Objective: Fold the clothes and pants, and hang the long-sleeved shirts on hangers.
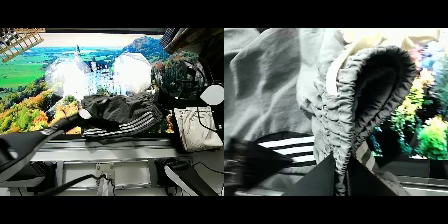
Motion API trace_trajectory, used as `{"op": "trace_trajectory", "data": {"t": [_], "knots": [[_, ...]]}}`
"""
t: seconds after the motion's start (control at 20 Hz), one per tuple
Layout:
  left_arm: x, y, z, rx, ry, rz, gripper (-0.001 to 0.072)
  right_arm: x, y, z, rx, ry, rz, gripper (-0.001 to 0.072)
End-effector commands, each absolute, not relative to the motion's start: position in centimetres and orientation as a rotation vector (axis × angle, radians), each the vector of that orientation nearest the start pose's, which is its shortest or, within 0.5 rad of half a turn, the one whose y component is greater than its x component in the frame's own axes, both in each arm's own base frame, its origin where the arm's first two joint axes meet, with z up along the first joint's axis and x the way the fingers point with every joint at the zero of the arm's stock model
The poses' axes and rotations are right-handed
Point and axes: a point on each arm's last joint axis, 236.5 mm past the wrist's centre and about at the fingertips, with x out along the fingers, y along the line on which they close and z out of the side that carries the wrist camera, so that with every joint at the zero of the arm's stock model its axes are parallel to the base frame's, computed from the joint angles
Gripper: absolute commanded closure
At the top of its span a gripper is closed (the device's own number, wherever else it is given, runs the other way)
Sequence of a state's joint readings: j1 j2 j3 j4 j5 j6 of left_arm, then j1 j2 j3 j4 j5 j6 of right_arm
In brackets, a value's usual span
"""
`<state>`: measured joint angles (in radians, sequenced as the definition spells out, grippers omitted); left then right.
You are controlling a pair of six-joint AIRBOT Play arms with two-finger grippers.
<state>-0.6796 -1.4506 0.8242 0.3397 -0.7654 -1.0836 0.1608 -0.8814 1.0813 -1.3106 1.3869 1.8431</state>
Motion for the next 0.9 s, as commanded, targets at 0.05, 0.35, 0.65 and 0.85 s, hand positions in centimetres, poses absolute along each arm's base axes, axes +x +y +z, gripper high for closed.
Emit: {"op": "trace_trajectory", "data": {"t": [0.05,0.35,0.65,0.85], "knots": [[25.7,-28.7,0.9,-0.413,1.251,-0.937,0.0701,27.8,12.4,9.9,0.260,1.218,0.148,0.0687],[27.7,-15.7,1.6,-0.398,1.197,-0.600,0.0701,29.4,22.1,7.5,0.239,1.168,0.292,0.0686],[25.6,-10.0,-2.1,-0.299,1.265,-0.349,0.0701,28.9,33.2,2.1,0.252,1.149,0.422,0.0684],[25.1,-9.7,-3.7,-0.320,1.279,-0.313,0.0701,26.5,37.7,-0.3,0.164,1.179,0.526,0.0340]]}}
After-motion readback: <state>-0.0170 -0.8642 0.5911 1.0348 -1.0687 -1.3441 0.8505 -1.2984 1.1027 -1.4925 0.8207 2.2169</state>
